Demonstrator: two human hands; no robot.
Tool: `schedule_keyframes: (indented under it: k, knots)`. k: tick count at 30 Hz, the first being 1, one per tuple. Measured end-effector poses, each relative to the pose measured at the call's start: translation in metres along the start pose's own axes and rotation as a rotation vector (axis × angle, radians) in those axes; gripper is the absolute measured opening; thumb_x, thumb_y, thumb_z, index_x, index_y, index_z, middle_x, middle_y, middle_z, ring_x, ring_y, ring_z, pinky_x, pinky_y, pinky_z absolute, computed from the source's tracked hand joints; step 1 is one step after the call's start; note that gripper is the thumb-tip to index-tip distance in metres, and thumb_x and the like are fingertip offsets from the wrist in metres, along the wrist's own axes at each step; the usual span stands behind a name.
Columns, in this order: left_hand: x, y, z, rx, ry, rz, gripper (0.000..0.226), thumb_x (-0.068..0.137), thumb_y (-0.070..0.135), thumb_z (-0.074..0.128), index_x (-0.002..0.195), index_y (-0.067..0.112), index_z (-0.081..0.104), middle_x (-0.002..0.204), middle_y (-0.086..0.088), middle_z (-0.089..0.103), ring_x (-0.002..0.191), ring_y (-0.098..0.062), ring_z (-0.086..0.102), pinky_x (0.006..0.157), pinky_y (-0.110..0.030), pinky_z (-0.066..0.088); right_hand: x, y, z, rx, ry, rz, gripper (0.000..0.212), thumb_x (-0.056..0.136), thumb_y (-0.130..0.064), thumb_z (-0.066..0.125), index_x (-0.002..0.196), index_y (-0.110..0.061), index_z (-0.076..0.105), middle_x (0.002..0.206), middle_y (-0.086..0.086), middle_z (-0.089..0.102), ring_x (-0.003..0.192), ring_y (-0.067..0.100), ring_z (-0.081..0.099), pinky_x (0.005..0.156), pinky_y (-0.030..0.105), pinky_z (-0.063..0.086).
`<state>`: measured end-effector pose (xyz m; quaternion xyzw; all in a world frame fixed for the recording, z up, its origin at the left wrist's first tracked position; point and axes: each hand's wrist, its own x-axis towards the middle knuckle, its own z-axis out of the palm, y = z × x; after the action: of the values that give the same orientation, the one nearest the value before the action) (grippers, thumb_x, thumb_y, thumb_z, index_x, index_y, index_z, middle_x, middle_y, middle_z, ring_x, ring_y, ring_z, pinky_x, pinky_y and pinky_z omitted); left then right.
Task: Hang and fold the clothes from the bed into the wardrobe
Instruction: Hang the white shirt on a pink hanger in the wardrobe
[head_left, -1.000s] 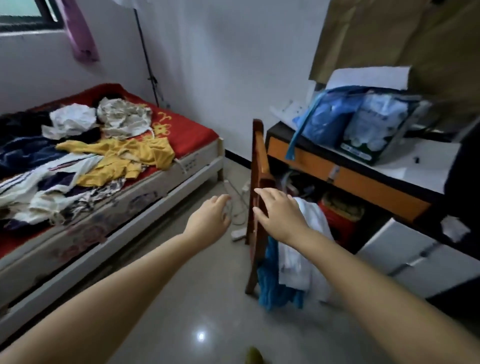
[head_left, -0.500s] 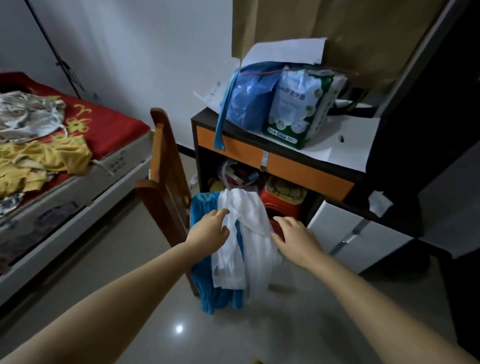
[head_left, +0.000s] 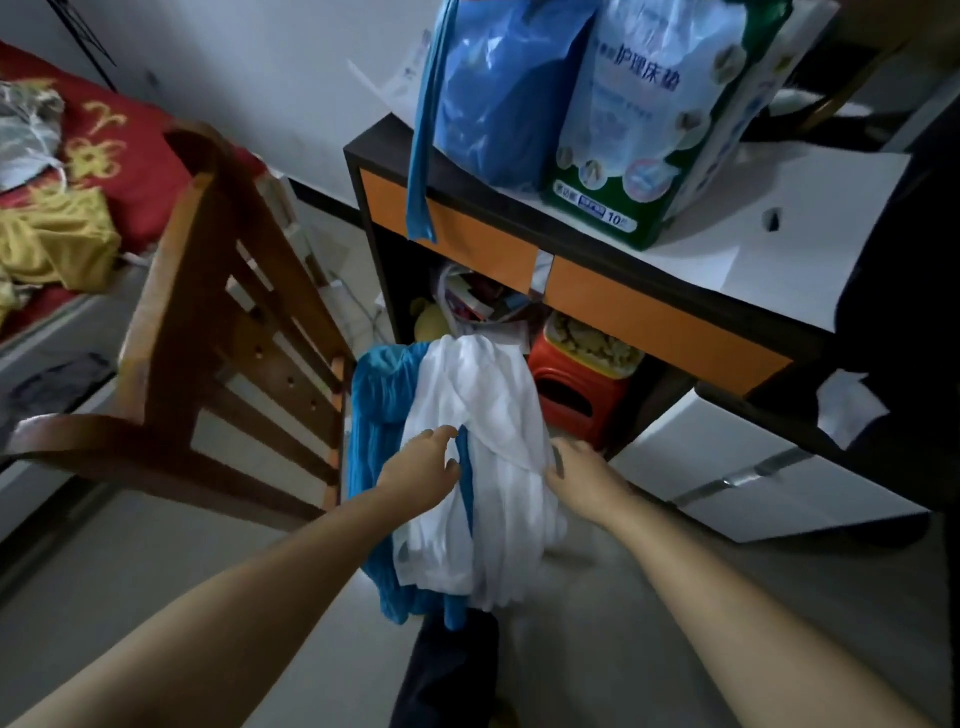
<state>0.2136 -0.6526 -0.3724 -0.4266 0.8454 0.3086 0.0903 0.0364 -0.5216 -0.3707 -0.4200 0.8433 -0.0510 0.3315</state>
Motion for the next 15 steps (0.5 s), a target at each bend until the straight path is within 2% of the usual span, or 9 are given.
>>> schedule_keyframes:
  k: [3,6,9,13,15]
  knots:
    - [0.058,-0.005,0.010,-0.038,-0.044,-0.020,0.044,0.097,0.028,0.045,0.140,0.020,0.038,0.130,-0.006,0.051,0.110,-0.023,0.055,0.087,-0.041,0.051,0.057,0.005,0.012,0.016,-0.012,0.029,0.042,0.098,-0.032,0.043,0.133,-0.010,0.044,0.132,0.016,0.047,0.118,0.032,0.050,0.092,0.034,0.044]
    - [0.131,-0.023,0.023,-0.084,-0.065,-0.078,0.044,0.097,0.029,0.045,0.139,0.017,0.038,0.133,-0.007,0.049,0.112,-0.024,0.054,0.088,-0.039,0.049,0.131,0.007,0.029,0.060,-0.015,0.079,0.040,0.098,-0.030,0.043,0.130,-0.005,0.046,0.131,0.017,0.049,0.115,0.032,0.051,0.083,0.032,0.040]
    - [0.185,-0.042,0.037,-0.134,-0.065,-0.190,0.047,0.098,0.034,0.044,0.141,0.016,0.035,0.138,-0.008,0.043,0.118,-0.025,0.049,0.089,-0.039,0.048,0.193,0.006,0.047,0.124,0.003,0.152,0.043,0.098,-0.030,0.046,0.132,-0.004,0.045,0.134,0.018,0.048,0.119,0.032,0.050,0.091,0.034,0.042]
    - [0.236,-0.068,0.058,-0.277,-0.072,-0.355,0.068,0.096,0.041,0.049,0.150,0.012,0.018,0.148,-0.016,0.027,0.133,-0.032,0.032,0.104,-0.042,0.035,0.252,-0.001,0.080,0.212,0.097,0.333,0.062,0.096,-0.038,0.052,0.143,-0.002,0.034,0.149,0.018,0.032,0.136,0.031,0.033,0.105,0.038,0.034]
    - [0.253,-0.080,0.070,-0.354,-0.084,-0.437,0.075,0.093,0.042,0.054,0.151,0.013,0.014,0.149,-0.016,0.025,0.135,-0.033,0.029,0.107,-0.044,0.033,0.272,-0.001,0.100,0.232,0.080,0.403,0.065,0.094,-0.041,0.054,0.141,0.000,0.037,0.149,0.019,0.030,0.137,0.032,0.030,0.107,0.041,0.036]
